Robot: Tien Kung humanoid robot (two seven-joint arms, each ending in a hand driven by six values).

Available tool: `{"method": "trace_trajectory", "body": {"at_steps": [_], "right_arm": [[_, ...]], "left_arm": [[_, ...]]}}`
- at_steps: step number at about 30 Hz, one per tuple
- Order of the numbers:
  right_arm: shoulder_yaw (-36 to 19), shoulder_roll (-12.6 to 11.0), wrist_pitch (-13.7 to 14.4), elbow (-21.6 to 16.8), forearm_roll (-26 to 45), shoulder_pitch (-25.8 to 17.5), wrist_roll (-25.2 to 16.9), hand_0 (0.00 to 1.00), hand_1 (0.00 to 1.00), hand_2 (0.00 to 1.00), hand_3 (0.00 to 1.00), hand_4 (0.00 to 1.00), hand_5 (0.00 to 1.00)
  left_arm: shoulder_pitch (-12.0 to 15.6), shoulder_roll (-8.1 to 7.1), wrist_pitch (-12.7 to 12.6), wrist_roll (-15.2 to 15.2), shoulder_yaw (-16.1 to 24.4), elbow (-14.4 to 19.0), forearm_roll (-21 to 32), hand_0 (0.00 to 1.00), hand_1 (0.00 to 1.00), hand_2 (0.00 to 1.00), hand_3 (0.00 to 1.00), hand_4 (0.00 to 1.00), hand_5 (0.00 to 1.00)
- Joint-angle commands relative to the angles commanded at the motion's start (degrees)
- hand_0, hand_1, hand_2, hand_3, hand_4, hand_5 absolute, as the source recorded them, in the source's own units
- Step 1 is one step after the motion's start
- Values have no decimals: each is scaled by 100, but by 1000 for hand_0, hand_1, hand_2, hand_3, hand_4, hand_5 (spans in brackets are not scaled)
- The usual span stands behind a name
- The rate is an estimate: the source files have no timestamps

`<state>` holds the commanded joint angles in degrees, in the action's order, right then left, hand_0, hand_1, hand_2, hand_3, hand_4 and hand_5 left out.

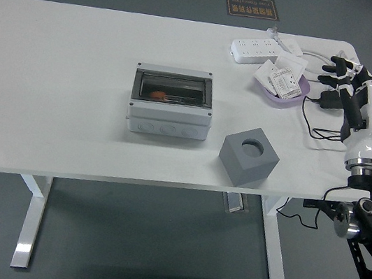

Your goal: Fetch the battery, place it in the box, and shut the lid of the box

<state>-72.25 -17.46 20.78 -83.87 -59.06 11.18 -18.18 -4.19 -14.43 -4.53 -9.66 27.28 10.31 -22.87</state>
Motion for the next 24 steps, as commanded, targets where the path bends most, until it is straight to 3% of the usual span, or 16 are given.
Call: {"method": "trace_trajectory", "body": {"at_steps": [8,24], "right_arm": [[-101,-3,2,-15,-42,0,12,579,525,558,620,887,696],[-152,-21,-91,-95,-89,-23,117,592,523,562,624,845,649]], "left_arm": [[-68,-87,6,-12,49,0,-49,574,630,606,562,649,2],[51,-62,-9,-75,62,0,45,574,628,606,565,641,2]]}}
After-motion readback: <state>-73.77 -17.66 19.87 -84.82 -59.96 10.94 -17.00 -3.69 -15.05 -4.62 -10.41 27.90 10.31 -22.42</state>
